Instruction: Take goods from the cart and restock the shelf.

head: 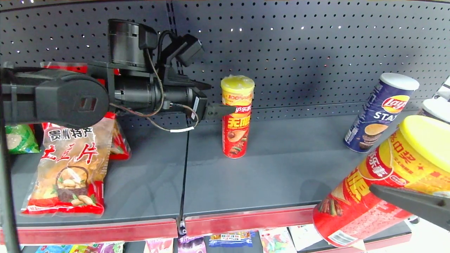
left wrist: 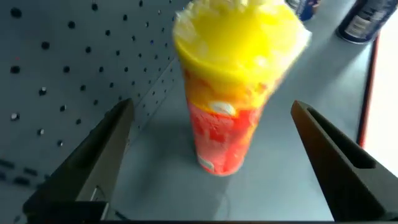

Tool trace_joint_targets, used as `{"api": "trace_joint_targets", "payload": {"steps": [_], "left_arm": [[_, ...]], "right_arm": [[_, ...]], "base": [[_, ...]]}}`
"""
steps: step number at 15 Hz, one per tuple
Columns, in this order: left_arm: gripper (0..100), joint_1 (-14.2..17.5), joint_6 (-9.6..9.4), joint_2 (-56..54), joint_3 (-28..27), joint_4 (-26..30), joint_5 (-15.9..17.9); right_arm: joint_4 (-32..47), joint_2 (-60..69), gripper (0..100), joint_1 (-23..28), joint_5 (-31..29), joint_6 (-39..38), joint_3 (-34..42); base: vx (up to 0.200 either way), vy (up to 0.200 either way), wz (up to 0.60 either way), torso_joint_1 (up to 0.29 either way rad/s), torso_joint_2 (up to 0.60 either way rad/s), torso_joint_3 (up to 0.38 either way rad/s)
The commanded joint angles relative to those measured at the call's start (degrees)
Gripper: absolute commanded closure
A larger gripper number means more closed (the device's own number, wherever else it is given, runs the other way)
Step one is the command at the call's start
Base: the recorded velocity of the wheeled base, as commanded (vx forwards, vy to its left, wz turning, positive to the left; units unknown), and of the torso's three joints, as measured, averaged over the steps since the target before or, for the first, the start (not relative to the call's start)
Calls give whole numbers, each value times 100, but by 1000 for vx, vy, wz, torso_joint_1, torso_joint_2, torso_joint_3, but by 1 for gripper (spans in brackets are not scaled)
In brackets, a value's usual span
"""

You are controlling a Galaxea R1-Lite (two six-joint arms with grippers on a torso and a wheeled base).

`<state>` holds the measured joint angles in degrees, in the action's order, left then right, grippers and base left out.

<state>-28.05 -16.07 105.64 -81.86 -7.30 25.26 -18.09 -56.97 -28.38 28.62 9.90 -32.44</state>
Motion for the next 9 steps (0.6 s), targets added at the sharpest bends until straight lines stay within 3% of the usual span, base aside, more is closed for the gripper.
{"api": "trace_joint_targets", "payload": {"steps": [1,9], "left_arm": [[0,-34,-2,229,-128,-8,-12],[0,-236,16,738,-515,-395,-56]], "right_arm": [[-1,-16,100,-1,3,3,1],[-1,-87,100,25,3,-6,1]], "base": [[0,0,0,0,0,0],[0,0,0,0,0,0]]}}
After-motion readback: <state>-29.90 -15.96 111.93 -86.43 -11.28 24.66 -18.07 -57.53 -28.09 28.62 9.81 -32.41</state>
